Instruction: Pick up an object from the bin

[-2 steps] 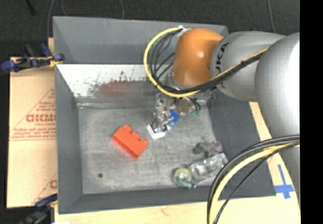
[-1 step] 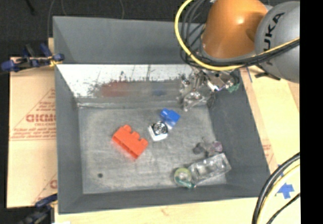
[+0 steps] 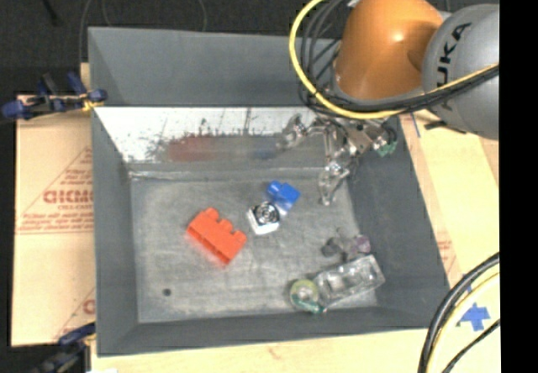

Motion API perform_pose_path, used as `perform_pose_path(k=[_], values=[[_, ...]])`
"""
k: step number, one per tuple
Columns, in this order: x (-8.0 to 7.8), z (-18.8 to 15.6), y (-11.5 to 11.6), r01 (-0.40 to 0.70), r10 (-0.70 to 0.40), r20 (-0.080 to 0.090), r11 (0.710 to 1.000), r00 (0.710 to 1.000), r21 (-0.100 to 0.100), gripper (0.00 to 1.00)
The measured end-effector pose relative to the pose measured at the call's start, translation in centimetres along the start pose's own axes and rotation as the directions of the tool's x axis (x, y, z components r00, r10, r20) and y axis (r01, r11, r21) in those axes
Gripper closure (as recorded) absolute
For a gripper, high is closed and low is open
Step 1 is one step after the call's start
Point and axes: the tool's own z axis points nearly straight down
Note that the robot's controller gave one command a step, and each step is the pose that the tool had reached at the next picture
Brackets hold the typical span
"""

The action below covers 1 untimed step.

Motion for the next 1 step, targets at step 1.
perform_pose_path(k=[1], values=[[0.4,13.64,1.98,-0.044,0.044,-0.002,0.999,0.999,-0.005,0.0]])
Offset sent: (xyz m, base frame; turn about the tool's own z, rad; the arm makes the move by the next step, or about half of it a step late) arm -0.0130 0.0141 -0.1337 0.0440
